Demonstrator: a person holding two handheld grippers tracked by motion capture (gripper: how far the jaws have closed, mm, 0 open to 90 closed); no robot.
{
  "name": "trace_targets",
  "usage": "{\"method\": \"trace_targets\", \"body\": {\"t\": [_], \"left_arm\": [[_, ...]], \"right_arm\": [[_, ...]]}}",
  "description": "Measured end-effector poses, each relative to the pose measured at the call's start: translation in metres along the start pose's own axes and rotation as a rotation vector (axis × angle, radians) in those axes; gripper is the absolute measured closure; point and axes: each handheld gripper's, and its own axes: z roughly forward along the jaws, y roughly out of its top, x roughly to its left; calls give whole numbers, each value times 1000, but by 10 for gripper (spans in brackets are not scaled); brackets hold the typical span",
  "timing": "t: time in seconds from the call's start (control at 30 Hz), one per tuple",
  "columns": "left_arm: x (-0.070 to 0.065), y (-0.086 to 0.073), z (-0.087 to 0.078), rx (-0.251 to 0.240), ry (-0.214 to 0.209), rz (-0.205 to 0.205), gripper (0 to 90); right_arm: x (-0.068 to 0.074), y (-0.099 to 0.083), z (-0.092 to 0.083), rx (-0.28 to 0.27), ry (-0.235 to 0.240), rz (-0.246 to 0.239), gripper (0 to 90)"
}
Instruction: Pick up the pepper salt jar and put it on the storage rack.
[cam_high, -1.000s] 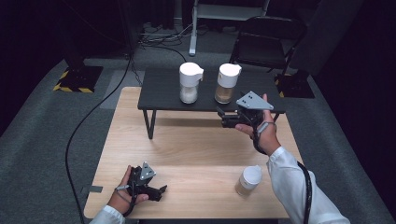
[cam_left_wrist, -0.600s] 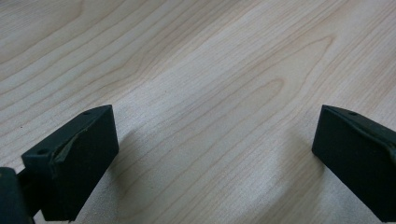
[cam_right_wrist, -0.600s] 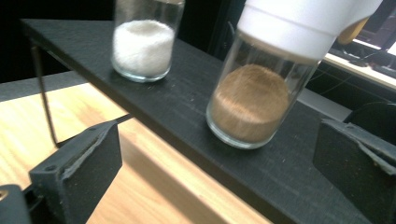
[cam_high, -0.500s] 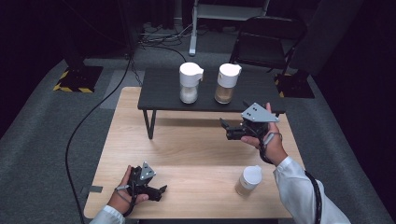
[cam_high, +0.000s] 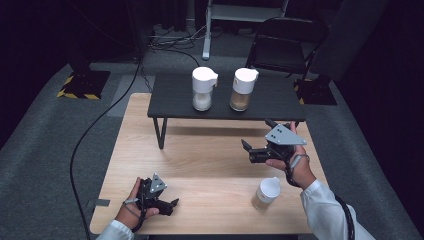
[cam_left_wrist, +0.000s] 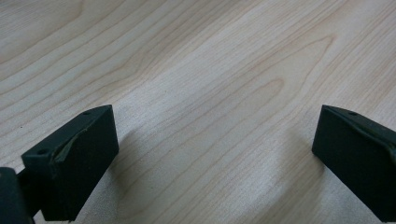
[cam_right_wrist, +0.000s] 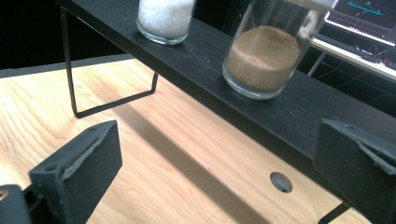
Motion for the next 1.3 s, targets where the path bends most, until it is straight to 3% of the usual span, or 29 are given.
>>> {"method": "trace_targets", "body": {"t": [0.2,0.9,1.3], "left_arm": [[0,0,0,0,0,0,3],[0,0,0,0,0,0,3],[0,0,0,0,0,0,3]], "right_arm": [[2,-10,-14,5,7,-12,10],[-1,-52,-67,9,56,22,10],[-4,-85,-94,14,18,105,10]]}}
